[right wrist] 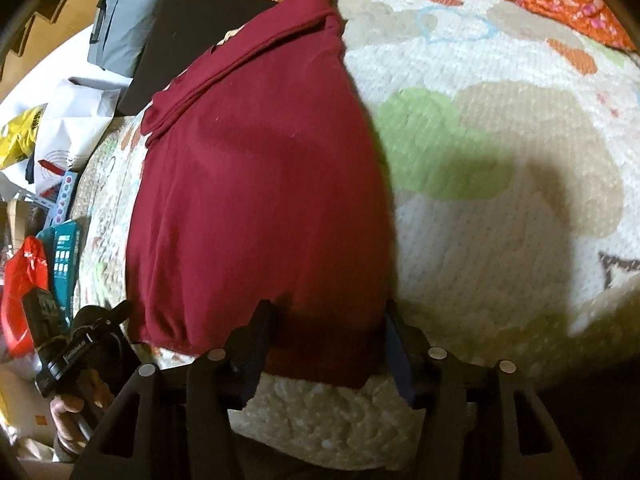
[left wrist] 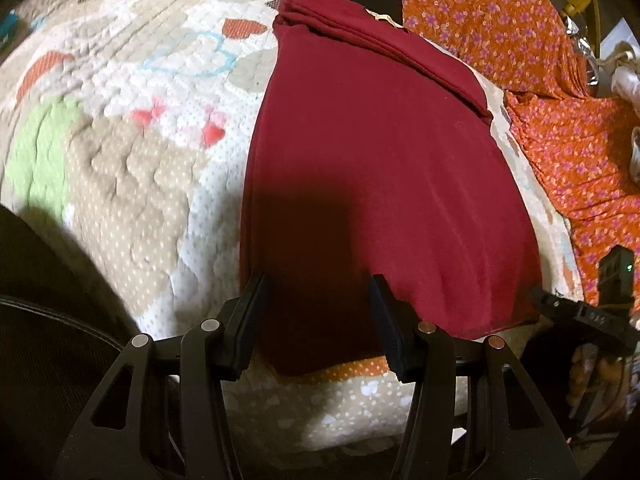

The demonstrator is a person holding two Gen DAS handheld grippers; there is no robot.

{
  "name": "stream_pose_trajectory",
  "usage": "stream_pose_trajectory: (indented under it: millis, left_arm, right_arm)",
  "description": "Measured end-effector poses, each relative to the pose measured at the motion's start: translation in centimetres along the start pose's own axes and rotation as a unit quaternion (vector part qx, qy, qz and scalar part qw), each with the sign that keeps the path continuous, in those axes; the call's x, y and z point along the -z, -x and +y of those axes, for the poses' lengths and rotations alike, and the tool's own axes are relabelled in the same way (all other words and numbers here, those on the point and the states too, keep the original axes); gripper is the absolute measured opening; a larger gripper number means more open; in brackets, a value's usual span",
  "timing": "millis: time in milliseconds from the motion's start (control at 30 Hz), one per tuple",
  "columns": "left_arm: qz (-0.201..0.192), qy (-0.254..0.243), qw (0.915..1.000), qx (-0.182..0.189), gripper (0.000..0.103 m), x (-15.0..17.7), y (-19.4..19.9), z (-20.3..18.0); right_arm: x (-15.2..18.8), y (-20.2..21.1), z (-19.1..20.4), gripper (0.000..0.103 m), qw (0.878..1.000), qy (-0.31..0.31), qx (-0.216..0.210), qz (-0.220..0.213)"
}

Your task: Fold small clothes

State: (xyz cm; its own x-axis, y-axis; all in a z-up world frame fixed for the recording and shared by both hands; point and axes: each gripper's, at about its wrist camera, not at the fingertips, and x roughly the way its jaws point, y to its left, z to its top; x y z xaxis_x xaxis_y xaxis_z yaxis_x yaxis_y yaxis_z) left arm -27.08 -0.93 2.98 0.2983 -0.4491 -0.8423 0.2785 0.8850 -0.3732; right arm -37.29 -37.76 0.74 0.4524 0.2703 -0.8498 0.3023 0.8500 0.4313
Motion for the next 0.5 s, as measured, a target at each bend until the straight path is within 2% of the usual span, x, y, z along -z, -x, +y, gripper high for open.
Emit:
stream_pose_trajectory:
  millis: [133, 333, 400, 433, 467, 500]
  left_arm:
    - [0.002, 0.002, 1.0, 0.005, 0.055, 0.1, -0.1, -0.1]
    - [0.002, -0.003, 1.0, 0.006, 0.055, 0.1, -0.3, -0.6]
    - [0.009, -0.004, 0.9998, 0.015, 0.039, 0.2, -0.3, -0.8]
    - [0.015, -0.001, 0.9996, 0.024, 0.02, 0.2, -0.3, -0.8]
    - [0.019, 0.003, 0.9991, 0.036, 0.008, 0.0, -0.4, -0.7]
    - [0.022, 0.006, 0.9988, 0.044, 0.008, -0.1, -0.3, -0.7]
  right_arm:
    - [0.2, -0.6, 0.6, 0.06, 1.0, 0.01, -0.001, 0.006]
    - [0.1, -0.7, 0.1, 0.062, 1.0, -0.017, -0.02, -0.004]
    - [0.2, -0.5, 0.5, 0.047, 1.0, -0.004, -0.029, -0.008]
    - [0.2, -0.5, 0.8, 0.031, 0.999, 0.003, -0.045, -0.008]
    - [0.1, -0.5, 1.1, 0.022, 0.998, 0.007, -0.069, -0.003]
    - [0.0, -0.5, 1.3, 0.019, 0.997, 0.009, -0.082, -0.004]
